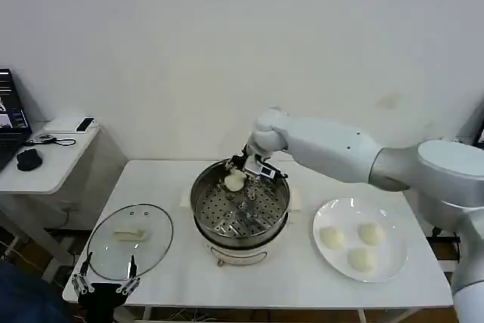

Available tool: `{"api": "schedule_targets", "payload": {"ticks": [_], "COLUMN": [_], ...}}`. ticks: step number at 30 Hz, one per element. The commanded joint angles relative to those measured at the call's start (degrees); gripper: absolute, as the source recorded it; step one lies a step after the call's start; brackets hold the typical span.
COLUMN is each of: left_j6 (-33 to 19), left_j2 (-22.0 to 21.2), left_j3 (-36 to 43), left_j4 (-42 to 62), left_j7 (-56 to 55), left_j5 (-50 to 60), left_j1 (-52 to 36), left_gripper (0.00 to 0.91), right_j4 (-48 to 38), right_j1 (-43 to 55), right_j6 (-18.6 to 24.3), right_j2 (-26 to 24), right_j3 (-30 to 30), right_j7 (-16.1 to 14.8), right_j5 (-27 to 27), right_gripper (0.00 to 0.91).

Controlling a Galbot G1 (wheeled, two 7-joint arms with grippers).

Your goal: Take steamed baozi put them in steamer then cover it.

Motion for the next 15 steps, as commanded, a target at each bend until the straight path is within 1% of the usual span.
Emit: {"api": "schedule_targets", "payload": {"ticks": [1, 5, 7, 8, 9, 11, 12, 13, 15], "left_j6": [-0.01, 0.0, 0.04, 0.05, 0.07, 0.09, 0.09, 0.09, 0.12], "left_j2": [-0.03, 0.09, 0.2, 0.23, 0.35, 0.57, 0.95, 1.1, 1.62], "left_j3": [0.06, 0.1, 0.01, -0.01, -0.02, 0.0, 0.0, -0.04, -0.27], "left_j4": [-0.04, -0.15, -0.3, -0.34, -0.36, -0.38, -0.41, -0.45, -0.53], "left_j7": [-0.06, -0.08, -0.02, -0.01, 0.01, 0.13, 0.25, 0.24, 0.33], "left_j5": [0.07, 0.25, 0.22, 0.21, 0.21, 0.22, 0.14, 0.02, -0.31], "left_j1": [0.05, 0.15, 0.14, 0.13, 0.14, 0.22, 0.42, 0.45, 0.28], "left_gripper": [0.907, 0.907, 0.907, 0.907, 0.907, 0.907, 0.907, 0.907, 0.907], "right_j4": [-1.37, 0.15, 2.07, 2.99, 5.22, 8.41, 10.19, 11.62, 16.76], "right_j1": [-0.58, 0.99, 2.46, 3.56, 4.61, 6.93, 8.24, 9.35, 13.08], "right_j6": [2.38, 2.2, 1.37, 0.12, -1.85, -6.12, -9.73, -11.71, -17.37], "right_j2": [0.72, -0.22, -1.29, -2.06, -3.37, -5.92, -7.75, -9.03, -14.16], "right_j3": [-0.13, 0.06, 0.19, 0.22, 0.44, 0.83, 0.59, 0.34, -1.66], "right_j7": [1.47, 1.27, 0.75, 0.53, -0.67, -1.93, -2.41, -2.84, -3.8], "right_j5": [-2.11, -0.78, 1.15, 2.67, 4.74, 8.7, 11.93, 14.04, 19.92], "right_gripper": [0.907, 0.907, 0.907, 0.907, 0.907, 0.907, 0.907, 0.907, 0.907]}}
